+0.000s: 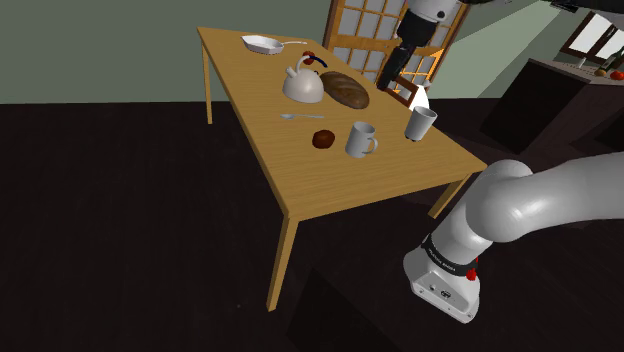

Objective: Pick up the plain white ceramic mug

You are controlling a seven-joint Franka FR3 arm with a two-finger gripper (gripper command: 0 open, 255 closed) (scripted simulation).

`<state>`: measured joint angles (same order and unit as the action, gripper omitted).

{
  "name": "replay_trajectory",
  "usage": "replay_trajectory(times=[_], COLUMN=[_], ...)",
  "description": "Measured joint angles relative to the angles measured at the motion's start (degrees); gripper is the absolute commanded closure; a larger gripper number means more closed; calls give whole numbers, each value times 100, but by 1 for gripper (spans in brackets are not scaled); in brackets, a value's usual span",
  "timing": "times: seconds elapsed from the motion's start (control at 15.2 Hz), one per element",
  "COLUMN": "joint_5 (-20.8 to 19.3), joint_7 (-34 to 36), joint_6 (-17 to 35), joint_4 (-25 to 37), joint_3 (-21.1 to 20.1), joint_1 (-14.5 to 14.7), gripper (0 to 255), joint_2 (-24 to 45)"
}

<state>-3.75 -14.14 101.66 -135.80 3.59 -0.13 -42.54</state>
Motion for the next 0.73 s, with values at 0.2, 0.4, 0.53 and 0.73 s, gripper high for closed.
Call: replay_trajectory(times=[0.2, 0.4, 0.53, 0.73], joint_5=[-122, -244, -283, -335], joint_7=[-493, -1009, -1316, -1828], joint_6=[247, 601, 796, 1081], joint_4=[-149, -250, -199, -144], joint_3=[312, 649, 832, 1129], joint_1=[6, 9, 35, 53], gripper=[0, 0, 0, 0], joint_2=[276, 711, 1076, 1599])
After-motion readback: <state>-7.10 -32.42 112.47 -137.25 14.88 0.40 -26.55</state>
